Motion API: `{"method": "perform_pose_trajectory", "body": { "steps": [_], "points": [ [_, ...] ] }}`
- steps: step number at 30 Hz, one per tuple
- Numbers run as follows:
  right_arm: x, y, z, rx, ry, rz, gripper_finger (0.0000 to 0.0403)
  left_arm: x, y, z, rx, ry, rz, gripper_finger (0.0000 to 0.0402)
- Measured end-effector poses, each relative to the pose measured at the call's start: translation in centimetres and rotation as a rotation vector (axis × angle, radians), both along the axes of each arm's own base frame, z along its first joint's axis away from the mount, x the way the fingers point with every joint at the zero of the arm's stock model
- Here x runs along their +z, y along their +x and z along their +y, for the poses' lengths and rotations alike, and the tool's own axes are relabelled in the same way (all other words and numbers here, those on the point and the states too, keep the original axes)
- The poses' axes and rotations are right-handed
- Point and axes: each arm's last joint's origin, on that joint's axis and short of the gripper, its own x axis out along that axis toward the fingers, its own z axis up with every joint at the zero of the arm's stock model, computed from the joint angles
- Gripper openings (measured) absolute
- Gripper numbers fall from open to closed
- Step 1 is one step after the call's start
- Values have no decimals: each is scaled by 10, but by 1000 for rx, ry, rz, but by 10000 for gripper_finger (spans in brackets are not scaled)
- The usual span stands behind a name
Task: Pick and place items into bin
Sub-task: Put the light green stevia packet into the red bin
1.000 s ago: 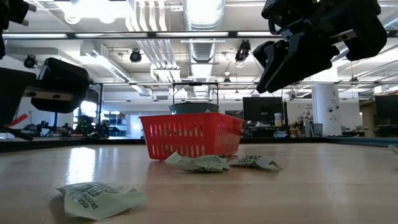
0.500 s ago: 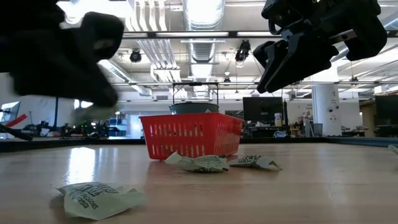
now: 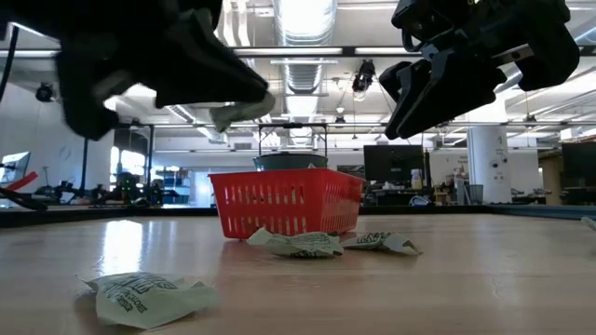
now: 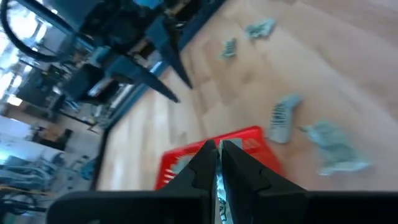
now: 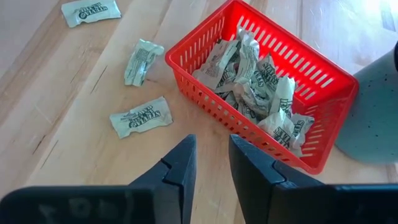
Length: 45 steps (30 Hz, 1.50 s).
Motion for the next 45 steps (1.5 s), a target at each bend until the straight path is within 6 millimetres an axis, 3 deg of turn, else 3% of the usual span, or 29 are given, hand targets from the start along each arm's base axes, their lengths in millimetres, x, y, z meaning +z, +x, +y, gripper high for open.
{"method": "perform_pose_trajectory", "body": {
  "steps": [9, 13, 21, 30, 36, 40, 45],
  "points": [
    [0, 0, 0, -3, 3, 0, 76, 5, 17, 30, 84, 40, -30, 8],
    [0, 0, 0, -2, 2, 2, 73, 3, 19, 37, 127, -23, -38, 8],
    [0, 0, 0, -3, 1, 4, 79, 2, 19, 35, 64, -84, -28, 14],
    [0, 0, 0, -14, 14, 9, 72, 0, 19, 35, 57, -81, -20, 98],
    [-4, -5, 3, 33, 157, 102, 73, 0, 18, 34, 62, -78, -22, 134],
    [-4, -9, 13, 96, 283, 156, 79, 0, 17, 31, 52, -77, -21, 137],
    [-7, -21, 33, 153, 307, 241, 81, 0, 16, 29, 44, -77, -20, 137]
  ]
}}
